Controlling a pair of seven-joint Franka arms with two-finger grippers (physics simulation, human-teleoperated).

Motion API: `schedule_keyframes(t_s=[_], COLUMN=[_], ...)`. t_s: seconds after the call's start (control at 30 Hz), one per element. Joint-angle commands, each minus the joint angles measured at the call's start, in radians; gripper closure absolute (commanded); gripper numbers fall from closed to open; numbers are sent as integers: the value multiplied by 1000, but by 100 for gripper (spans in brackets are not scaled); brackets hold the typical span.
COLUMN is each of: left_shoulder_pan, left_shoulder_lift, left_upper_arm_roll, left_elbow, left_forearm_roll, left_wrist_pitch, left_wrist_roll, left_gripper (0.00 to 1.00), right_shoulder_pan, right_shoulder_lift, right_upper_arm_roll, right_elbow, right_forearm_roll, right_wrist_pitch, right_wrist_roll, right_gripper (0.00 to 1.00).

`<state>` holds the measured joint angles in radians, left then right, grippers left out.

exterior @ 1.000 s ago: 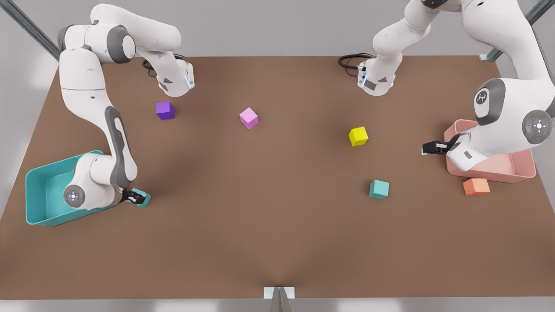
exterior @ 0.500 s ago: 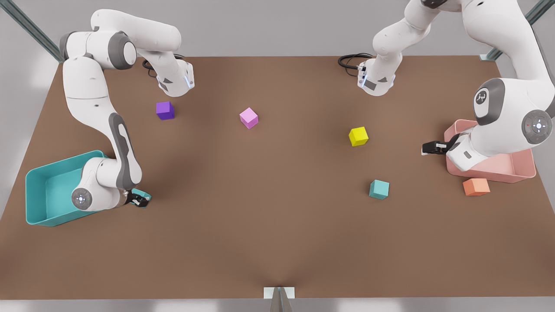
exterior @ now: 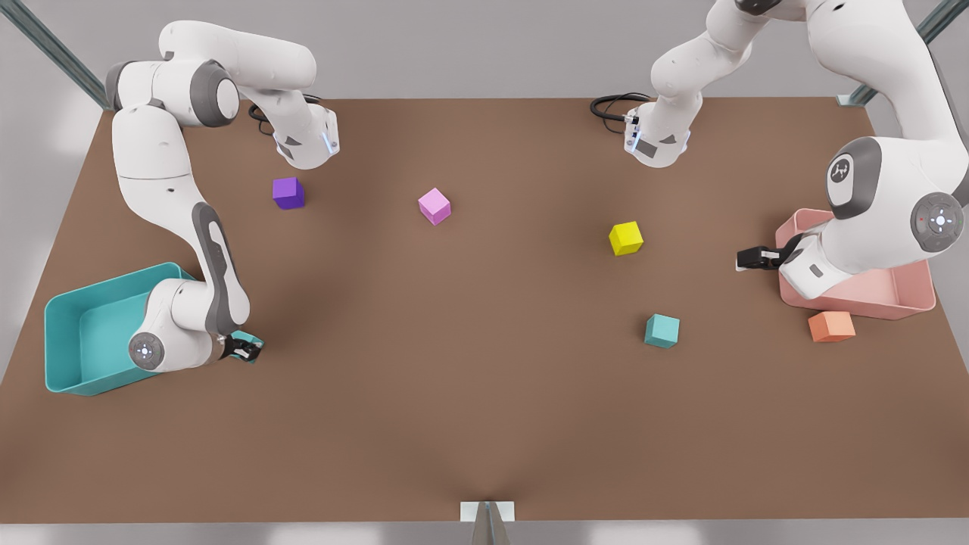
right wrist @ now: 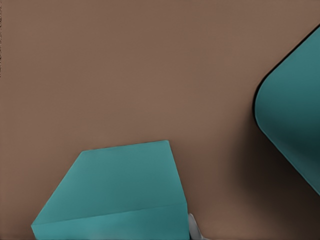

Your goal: Stack the two blue cubes on top of each other

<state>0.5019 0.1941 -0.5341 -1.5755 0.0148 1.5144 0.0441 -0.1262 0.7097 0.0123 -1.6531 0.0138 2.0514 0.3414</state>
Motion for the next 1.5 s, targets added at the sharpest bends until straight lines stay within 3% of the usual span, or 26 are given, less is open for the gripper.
schedule_keyframes(t_s=[0.0, 0.17, 0.3, 0.4, 0.53, 0.6, 0.67, 0.7, 0.73, 0.77, 0.8, 0.83, 1.0, 1.07, 1.13, 1.23, 1.33, 1.4, 1.43, 1.47], left_shoulder_pan=[1, 0, 3, 17, 6, -126, -163, -221, -379, -391, -393, -398, -460, -468, -474, -500, -510, -511, -511, -511], left_shoulder_lift=[-1, -1, -2, -2, -1, 88, 179, 192, 180, 173, 160, 163, 165, 168, 176, 196, 211, 234, 237, 237], left_upper_arm_roll=[-1, -1, -1, -1, -3, -4, 9, 110, 353, 387, 414, 430, 433, 434, 434, 433, 433, 434, 434, 434], left_elbow=[0, 2, 2, 0, -9, -11, -11, -20, -69, -133, -236, -273, -383, -402, -475, -480, -480, -480, -483, -483], left_forearm_roll=[1, 1, 4, 4, 4, 63, 132, 77, -91, -102, -102, -102, -98, -98, -99, -101, -102, -102, -99, -99], left_wrist_pitch=[0, 1, 3, 6, 0, 42, 174, 246, 328, 424, 574, 639, 736, 780, 865, 971, 998, 997, 997, 997], left_wrist_roll=[0, 0, -1, -3, -64, -144, -221, -150, 29, 108, 161, 177, 188, 189, 197, 197, 197, 198, 197, 197], left_gripper=[0, 0, 0, 0, 0, 0, 0, 0, 0, 0, 0, 0, 0, 0, 0, 0, 0, 0, 0, 0], right_shoulder_pan=[0, 2, 40, 263, 557, 642, 669, 680, 695, 706, 711, 717, 714, 668, 524, 321, 189, 212, 234, 235], right_shoulder_lift=[-1, -3, -12, 28, 217, 278, 309, 320, 349, 372, 382, 386, 376, 289, 111, 16, -150, -392, -545, -620], right_upper_arm_roll=[0, 28, 259, 265, 268, 268, 265, 262, 264, 262, 259, 258, 265, 271, 275, 265, 265, 229, 155, 141], right_elbow=[7, 90, 167, 298, 575, 618, 619, 621, 660, 691, 705, 710, 711, 719, 719, 719, 719, 696, 583, 498], right_forearm_roll=[-6, -6, -9, 109, 129, 130, 126, 124, 124, 124, 123, 121, 127, 172, 163, -158, -288, -281, -241, -187], right_wrist_pitch=[-16, -129, -146, -135, -28, 67, 95, 104, 115, 116, 116, 116, 115, 34, -350, -703, -813, -962, -996, -981], right_wrist_roll=[-67, -65, 51, 312, 725, 826, 834, 834, 837, 847, 847, 841, 846, 847, 808, 406, -103, -283, -396, -412], right_gripper=[42, 42, 42, 41, 41, 41, 41, 41, 41, 41, 10, 0, 0, 0, 0, 0, 0, 0, 0, 0])
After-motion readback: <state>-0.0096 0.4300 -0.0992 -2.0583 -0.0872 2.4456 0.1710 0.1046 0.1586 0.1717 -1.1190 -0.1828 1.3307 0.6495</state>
